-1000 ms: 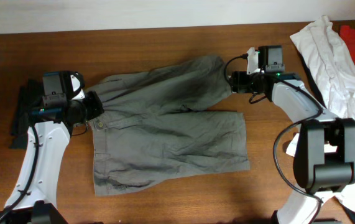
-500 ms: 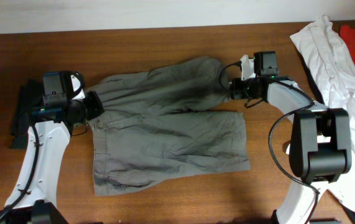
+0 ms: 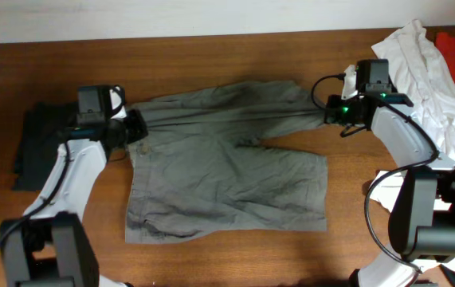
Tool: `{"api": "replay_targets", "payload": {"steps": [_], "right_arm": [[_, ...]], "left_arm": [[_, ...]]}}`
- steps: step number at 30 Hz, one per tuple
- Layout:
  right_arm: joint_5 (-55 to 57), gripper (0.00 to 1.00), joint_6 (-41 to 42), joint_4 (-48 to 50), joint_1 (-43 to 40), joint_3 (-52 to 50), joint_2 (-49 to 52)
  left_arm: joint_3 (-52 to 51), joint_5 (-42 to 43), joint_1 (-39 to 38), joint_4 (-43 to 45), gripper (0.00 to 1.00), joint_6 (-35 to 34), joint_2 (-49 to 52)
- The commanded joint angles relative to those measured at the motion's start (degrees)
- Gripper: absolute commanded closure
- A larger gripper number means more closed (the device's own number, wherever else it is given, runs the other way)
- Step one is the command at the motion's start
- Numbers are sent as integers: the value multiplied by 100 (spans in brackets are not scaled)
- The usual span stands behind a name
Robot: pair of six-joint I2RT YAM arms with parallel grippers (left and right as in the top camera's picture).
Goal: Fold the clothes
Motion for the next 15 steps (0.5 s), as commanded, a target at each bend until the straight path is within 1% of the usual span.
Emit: {"api": "replay_targets", "payload": {"steps": [1, 4, 5, 6, 7, 8, 9, 11, 12, 14, 15], "right_arm": [[901, 93, 129, 11, -245, -9, -44], [1569, 93, 638, -39, -251, -9, -44], [1759, 91, 785, -55, -256, -7, -44], [1869, 85, 831, -55, -264, -7, -44], [1886, 73, 844, -55, -284, -7, -44], [1886, 67, 844, -66, -295, -7, -44], [1884, 67, 844, -105, -321, -7, -44], [1856, 55, 844, -177, -358, -7, -44], [1799, 45, 844, -219, -372, -7, -44], [1753, 36, 841, -348, -374, -7, -46], [1727, 34, 841, -450, -372, -7, -48]], "left_arm": [[37, -468, -9, 437, 99, 101, 251], [37, -496, -44, 828, 100, 101, 380], [37, -601, -46, 901, 99, 101, 407], [37, -688, -44, 938, 99, 98, 407], [37, -796, -44, 970, 98, 101, 407], [39, -887, -44, 973, 91, 101, 407], [44, -1005, -44, 964, 79, 101, 407], [44, -1189, -44, 850, 49, 101, 407], [44, -1224, -42, 750, 39, 103, 407], [44, -1215, -39, 448, 29, 101, 404], [44, -1213, -39, 216, 25, 101, 404]]}}
